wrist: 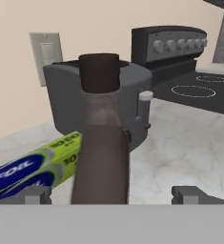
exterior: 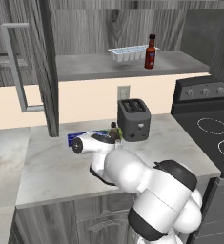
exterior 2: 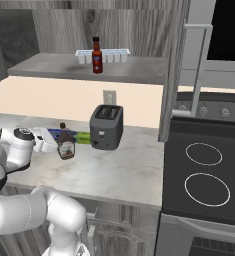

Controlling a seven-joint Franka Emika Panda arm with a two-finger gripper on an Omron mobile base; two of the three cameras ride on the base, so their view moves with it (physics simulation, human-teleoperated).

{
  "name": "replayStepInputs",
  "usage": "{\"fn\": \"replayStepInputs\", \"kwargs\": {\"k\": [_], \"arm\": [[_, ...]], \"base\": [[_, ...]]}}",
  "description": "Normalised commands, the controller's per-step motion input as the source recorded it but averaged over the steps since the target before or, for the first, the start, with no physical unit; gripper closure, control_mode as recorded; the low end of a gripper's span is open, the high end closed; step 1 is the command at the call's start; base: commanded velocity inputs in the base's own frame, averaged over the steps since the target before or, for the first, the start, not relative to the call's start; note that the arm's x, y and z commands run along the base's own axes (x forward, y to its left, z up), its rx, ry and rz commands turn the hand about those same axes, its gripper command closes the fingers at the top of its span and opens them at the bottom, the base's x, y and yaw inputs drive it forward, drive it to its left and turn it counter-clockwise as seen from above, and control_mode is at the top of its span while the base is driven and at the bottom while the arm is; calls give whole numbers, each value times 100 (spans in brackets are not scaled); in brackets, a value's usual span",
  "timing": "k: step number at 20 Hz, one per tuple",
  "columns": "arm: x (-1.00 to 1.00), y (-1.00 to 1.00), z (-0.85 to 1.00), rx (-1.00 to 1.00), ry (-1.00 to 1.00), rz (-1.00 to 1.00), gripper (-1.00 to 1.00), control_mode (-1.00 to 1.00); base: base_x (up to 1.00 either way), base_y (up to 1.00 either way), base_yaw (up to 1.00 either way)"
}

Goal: Pick the condiment bottle and syrup bottle from the counter and place them in the cabinet.

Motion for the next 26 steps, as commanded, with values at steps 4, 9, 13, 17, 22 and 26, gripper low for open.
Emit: {"fn": "replayStepInputs", "kwargs": {"k": [4,9,13,17,22,26], "arm": [[40,0,0,0,0,0,-100,-100],[33,0,-6,0,0,0,-100,-100],[0,0,-12,0,0,0,-100,-100],[0,0,-10,0,0,0,100,-100],[-3,0,-1,0,0,0,100,-100],[-5,-3,2,0,-1,0,100,-100]], "base": [[0,0,0],[0,0,0],[0,0,0],[0,0,0],[0,0,0],[0,0,0]]}}
